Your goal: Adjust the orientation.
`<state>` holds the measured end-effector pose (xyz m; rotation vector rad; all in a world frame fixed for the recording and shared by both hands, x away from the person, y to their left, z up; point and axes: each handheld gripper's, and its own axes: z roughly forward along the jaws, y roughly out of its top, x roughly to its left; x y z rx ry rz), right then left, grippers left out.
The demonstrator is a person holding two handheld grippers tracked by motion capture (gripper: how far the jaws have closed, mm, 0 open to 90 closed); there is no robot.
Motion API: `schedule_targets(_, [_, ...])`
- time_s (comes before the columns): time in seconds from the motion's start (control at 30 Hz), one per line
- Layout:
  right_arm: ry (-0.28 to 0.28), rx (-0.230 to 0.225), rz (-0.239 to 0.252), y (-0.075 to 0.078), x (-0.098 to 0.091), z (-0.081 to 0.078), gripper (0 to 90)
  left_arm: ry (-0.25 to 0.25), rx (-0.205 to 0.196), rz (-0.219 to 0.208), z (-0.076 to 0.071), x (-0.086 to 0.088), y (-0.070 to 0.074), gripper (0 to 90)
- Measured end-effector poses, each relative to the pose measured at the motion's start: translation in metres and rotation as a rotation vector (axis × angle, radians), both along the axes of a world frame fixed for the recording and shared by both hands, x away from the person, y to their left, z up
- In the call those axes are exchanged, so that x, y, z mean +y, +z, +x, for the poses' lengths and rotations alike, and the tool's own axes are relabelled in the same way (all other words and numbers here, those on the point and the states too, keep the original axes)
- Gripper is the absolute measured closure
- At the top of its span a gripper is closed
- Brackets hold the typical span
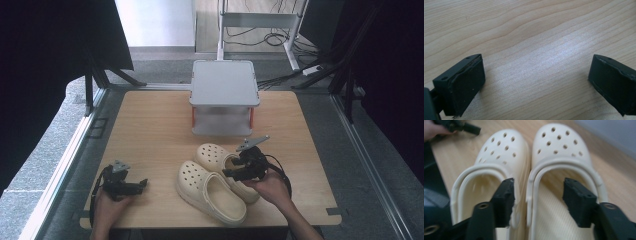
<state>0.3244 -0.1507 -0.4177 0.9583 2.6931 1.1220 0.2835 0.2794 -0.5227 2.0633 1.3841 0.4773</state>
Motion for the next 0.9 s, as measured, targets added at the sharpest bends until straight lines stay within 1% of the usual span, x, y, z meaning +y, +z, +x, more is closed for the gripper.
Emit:
schedule_targets(0.13, [0.033, 0.02, -0.004, -0.001, -0.003, -0.005, 35.3, 0.0, -0.001, 0.001, 0.0, 0.0, 0.0, 0.5])
schedule_targets(0.2, [0.048, 0.021, -0.007, -0.003, -0.002, -0.008, 34.3, 0.0, -0.001, 0.001, 0.0, 0.0, 0.0, 0.5])
schedule_targets(0.33, [0.071, 0.023, -0.009, -0.008, 0.002, -0.009, 29.6, 0.0, -0.001, 0.001, 0.0, 0.0, 0.0, 0.5])
schedule_targets(0.37, [0.071, 0.023, -0.009, -0.008, 0.002, -0.009, 29.6, 0.0, -0.001, 0.001, 0.0, 0.0, 0.0, 0.5])
schedule_targets(0.4, [0.075, 0.028, -0.019, -0.011, 0.006, -0.009, 28.8, 0.0, -0.001, 0.001, 0.0, 0.0, 0.0, 0.6])
schedule_targets(0.5, [0.08, 0.031, -0.021, -0.013, 0.009, -0.009, 28.6, 0.0, -0.001, 0.001, 0.0, 0.0, 0.0, 0.5])
schedule_targets(0.6, [0.083, 0.022, -0.035, -0.016, 0.014, -0.01, 28.5, 0.0, -0.001, 0.001, 0.0, 0.0, 0.0, 0.5])
schedule_targets(0.63, [0.087, 0.026, -0.035, -0.017, 0.014, -0.009, 28.6, 0.0, 0.0, 0.001, 0.0, 0.0, 0.0, 0.5])
schedule_targets(0.67, [0.086, 0.02, -0.035, -0.018, 0.015, -0.009, 28.7, 0.0, 0.0, 0.001, 0.0, 0.0, 0.0, 0.6])
schedule_targets(0.77, [0.089, 0.02, -0.045, -0.02, 0.017, -0.009, 28.8, 0.0, -0.001, 0.001, 0.0, 0.0, 0.0, 0.5])
schedule_targets(0.8, [0.096, 0.016, -0.057, -0.023, 0.02, -0.009, 29.4, 0.0, -0.001, 0.001, 0.0, 0.0, 0.0, 0.5])
schedule_targets(0.9, [0.101, 0.01, -0.066, -0.027, 0.022, -0.008, 30.3, -0.001, 0.0, 0.003, 0.0, 0.0, 0.0, 0.5])
